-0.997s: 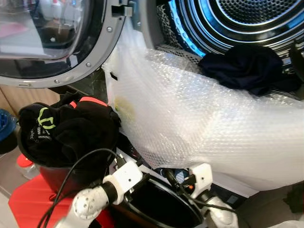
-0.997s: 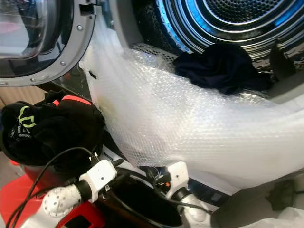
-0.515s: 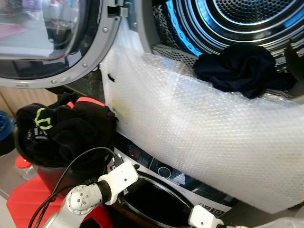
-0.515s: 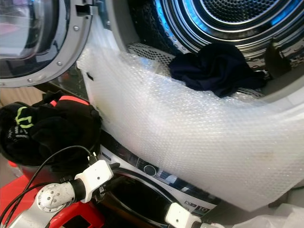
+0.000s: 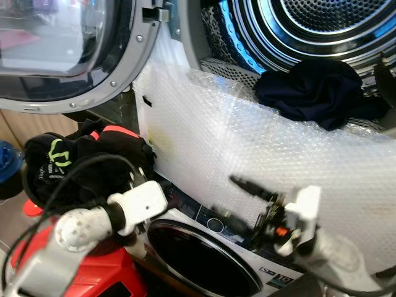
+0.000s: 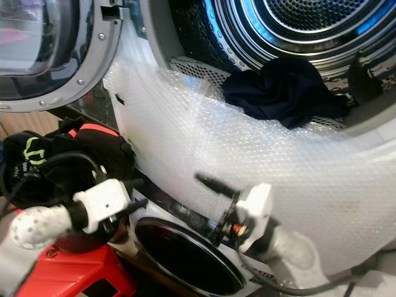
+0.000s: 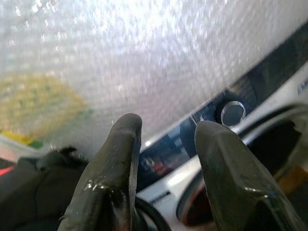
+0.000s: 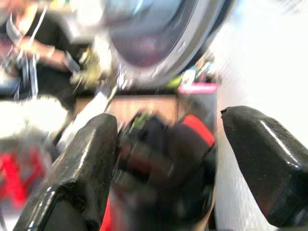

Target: Clothes washing

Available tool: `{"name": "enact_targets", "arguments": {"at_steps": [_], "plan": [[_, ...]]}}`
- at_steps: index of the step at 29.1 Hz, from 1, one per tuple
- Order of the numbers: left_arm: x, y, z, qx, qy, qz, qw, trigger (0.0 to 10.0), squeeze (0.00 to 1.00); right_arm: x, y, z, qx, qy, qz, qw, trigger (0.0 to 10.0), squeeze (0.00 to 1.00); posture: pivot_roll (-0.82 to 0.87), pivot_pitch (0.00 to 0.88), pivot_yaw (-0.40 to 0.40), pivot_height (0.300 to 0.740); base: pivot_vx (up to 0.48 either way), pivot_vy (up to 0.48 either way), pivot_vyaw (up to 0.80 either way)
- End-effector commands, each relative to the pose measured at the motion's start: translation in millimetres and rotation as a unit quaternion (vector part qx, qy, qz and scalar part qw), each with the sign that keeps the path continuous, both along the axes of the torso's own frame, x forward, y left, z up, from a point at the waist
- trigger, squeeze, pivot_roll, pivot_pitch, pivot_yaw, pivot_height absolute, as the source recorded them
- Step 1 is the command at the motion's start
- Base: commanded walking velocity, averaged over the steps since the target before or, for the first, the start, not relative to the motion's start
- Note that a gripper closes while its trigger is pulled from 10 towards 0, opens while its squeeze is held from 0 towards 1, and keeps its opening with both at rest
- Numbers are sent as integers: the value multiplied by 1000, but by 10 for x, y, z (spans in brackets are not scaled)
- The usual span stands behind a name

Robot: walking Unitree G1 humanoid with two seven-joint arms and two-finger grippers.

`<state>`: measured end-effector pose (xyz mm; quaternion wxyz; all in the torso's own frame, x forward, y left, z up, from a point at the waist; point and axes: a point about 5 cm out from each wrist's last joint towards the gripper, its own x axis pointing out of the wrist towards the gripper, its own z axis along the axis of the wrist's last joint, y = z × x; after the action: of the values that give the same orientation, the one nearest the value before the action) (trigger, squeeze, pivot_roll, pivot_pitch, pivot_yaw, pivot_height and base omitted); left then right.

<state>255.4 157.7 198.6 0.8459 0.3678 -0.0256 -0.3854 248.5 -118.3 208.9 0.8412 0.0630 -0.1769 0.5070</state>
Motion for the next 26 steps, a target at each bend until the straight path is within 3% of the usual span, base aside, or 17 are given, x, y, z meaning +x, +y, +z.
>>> {"name": "enact_targets", "arguments": {"at_steps": [1, 3, 7, 10, 14, 15, 19, 22, 24, 26], "plan": [[-33, -41, 149, -10, -18, -19, 1000, 10000, 0, 8, -54, 171, 27, -18, -22, 999, 10000, 0, 284, 158, -172, 740, 0, 0, 0], [-49, -40, 299, -16, -34, -23, 999, 10000, 0, 135, -52, 342, 61, -35, -92, 993, 10000, 0, 297, 151, -173, 740, 0, 0, 0], [-52, -26, 460, -26, -51, -25, 998, 10000, 0, 225, -30, 486, 99, -41, -156, 982, 10000, 0, 324, 119, -166, 740, 0, 0, 0], [-30, -11, 472, -20, -54, -23, 998, 10000, 0, 267, -40, 523, 85, -59, -194, 975, 10000, 0, 334, 103, -158, 740, 0, 0, 0], [-4, 6, 593, -23, -62, -24, 998, 10000, 0, 430, -146, 748, 7, -144, -301, 943, 10000, 0, 337, 91, -146, 740, 0, 0, 0], [-15, 40, 650, -26, -63, -24, 997, 10000, 0, 524, -220, 848, -46, -181, -345, 920, 10000, 0, 337, 90, -144, 740, 0, 0, 0], [-45, 110, 718, -26, -65, -21, 997, 10000, 0, 619, -331, 961, -121, -227, -367, 894, 10000, 0, 339, 93, -145, 740, 0, 0, 0], [-58, 151, 742, -27, -65, -18, 997, 10000, 0, 658, -381, 975, -155, -232, -361, 890, 10000, 0, 342, 94, -147, 740, 0, 0, 0], [-94, 205, 825, -38, -64, -17, 997, 10000, 0, 803, -487, 991, -229, -238, -355, 875, 10000, 0, 341, 103, -147, 740, 0, 0, 0], [-112, 212, 857, -41, -64, -19, 997, 10000, 0, 902, -520, 1068, -241, -245, -376, 860, 10000, 0, 343, 106, -148, 740, 0, 0, 0]]}}
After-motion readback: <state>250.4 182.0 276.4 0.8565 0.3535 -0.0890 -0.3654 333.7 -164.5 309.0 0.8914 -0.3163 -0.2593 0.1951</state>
